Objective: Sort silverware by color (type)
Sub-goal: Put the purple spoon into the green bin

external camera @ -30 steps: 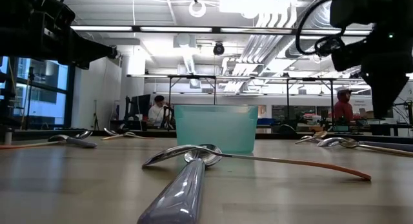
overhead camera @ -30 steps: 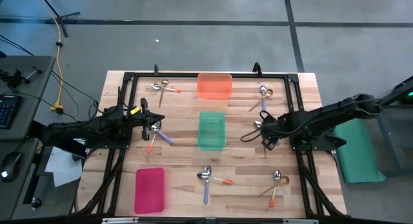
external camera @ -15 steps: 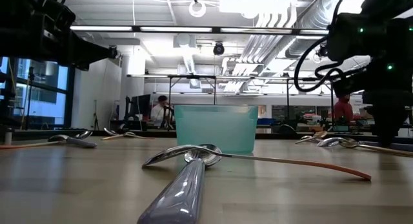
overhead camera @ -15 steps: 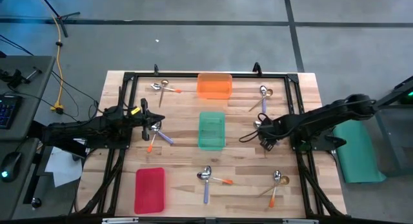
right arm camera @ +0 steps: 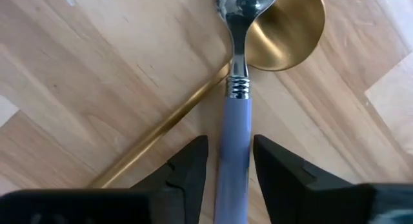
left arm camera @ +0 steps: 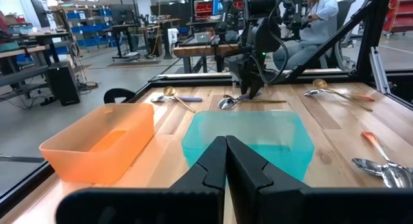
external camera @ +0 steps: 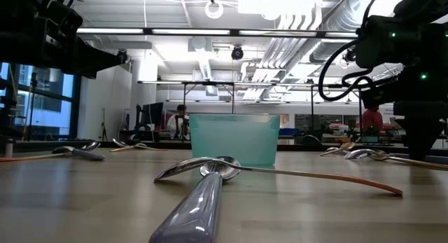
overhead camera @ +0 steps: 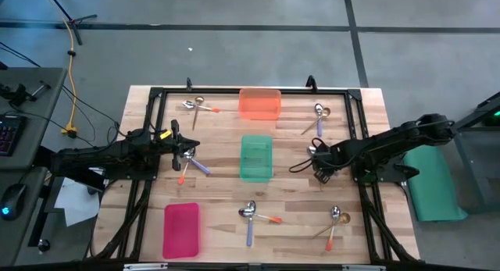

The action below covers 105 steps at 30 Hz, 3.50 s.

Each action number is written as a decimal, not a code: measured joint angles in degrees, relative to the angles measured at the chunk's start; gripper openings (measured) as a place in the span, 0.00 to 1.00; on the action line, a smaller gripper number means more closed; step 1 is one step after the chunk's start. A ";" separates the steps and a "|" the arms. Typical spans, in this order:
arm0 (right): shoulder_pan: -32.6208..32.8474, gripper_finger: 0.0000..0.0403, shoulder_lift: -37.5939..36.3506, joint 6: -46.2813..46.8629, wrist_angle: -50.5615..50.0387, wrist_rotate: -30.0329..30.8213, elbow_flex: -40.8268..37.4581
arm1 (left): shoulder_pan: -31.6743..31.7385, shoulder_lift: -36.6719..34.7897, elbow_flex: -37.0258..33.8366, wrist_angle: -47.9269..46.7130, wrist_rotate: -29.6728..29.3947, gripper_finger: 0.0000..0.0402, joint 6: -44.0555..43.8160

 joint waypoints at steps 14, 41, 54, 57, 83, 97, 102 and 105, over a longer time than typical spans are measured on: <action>0.00 0.06 0.31 -0.24 -1.47 -1.20 1.27 | 0.00 0.00 0.00 0.00 0.04 0.00 0.13; 2.78 0.04 0.28 -0.54 -12.95 4.54 22.44 | 0.00 0.00 0.00 -0.70 0.00 0.00 -0.06; 8.83 0.03 0.32 -1.54 4.54 11.05 27.51 | 0.00 0.00 0.00 -0.70 0.00 0.00 -0.02; 9.86 0.03 1.05 -3.17 6.06 13.79 28.58 | 0.00 0.00 0.00 -0.83 0.00 0.00 0.00; 4.51 0.01 24.92 -0.69 39.99 19.05 29.43 | 0.02 -0.01 0.00 -1.73 -0.03 0.00 -1.37; 2.82 0.01 30.77 1.75 40.38 18.91 29.43 | 0.01 -0.01 0.00 -1.73 -0.04 0.00 -1.40; 2.51 0.06 30.77 -0.02 40.53 18.86 29.42 | 0.00 -0.02 0.00 -1.73 -0.02 0.00 -1.40; 2.45 0.12 30.75 -0.69 40.29 18.06 29.42 | 0.00 -0.01 0.00 -1.73 -0.04 0.00 -1.40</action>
